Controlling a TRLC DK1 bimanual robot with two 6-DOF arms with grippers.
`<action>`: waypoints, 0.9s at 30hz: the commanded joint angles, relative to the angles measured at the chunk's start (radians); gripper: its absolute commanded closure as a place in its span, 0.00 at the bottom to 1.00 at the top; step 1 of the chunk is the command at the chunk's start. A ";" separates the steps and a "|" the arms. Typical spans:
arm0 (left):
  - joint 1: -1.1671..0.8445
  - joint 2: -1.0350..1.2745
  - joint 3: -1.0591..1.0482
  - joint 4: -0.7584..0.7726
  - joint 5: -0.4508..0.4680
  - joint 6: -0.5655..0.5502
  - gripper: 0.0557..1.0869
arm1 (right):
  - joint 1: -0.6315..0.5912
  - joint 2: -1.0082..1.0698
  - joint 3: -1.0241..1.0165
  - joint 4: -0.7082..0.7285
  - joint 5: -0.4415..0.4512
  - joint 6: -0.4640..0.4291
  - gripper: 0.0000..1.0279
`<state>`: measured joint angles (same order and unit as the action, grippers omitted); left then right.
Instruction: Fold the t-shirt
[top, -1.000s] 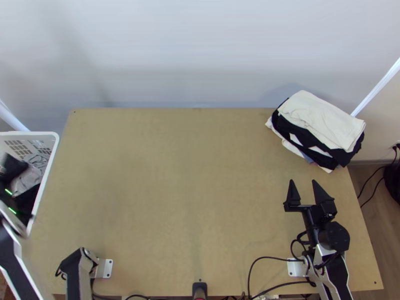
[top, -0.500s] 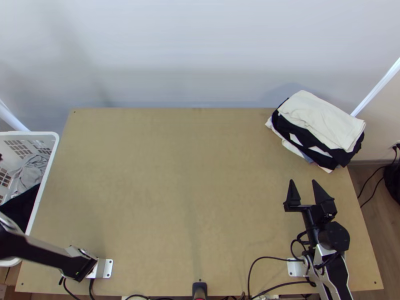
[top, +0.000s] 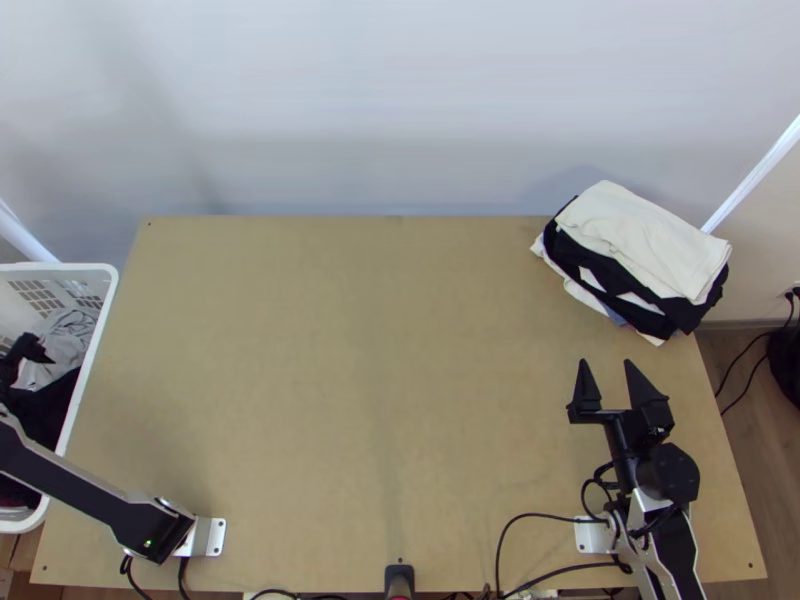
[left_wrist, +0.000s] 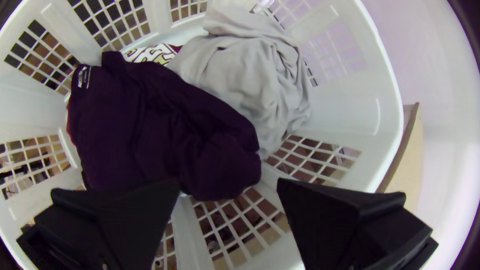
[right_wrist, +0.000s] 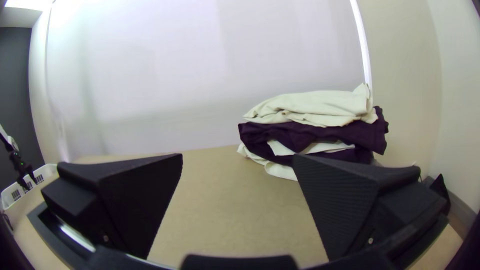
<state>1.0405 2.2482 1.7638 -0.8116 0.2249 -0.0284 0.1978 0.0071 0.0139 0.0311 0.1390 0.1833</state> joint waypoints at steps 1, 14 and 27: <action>0.010 0.063 -0.003 0.066 -0.009 0.033 0.11 | 0.002 -0.009 -0.009 -0.013 0.002 0.013 0.04; 0.023 0.277 0.003 0.207 -0.053 0.136 0.20 | 0.002 -0.009 -0.009 -0.013 0.002 0.015 0.04; 0.050 -0.070 -0.003 0.307 0.057 0.108 0.97 | 0.002 -0.009 -0.009 -0.014 0.002 0.013 0.04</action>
<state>1.0794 2.3798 1.7504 -0.5144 0.2493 0.0940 0.1978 0.0071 0.0139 0.0311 0.1390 0.1833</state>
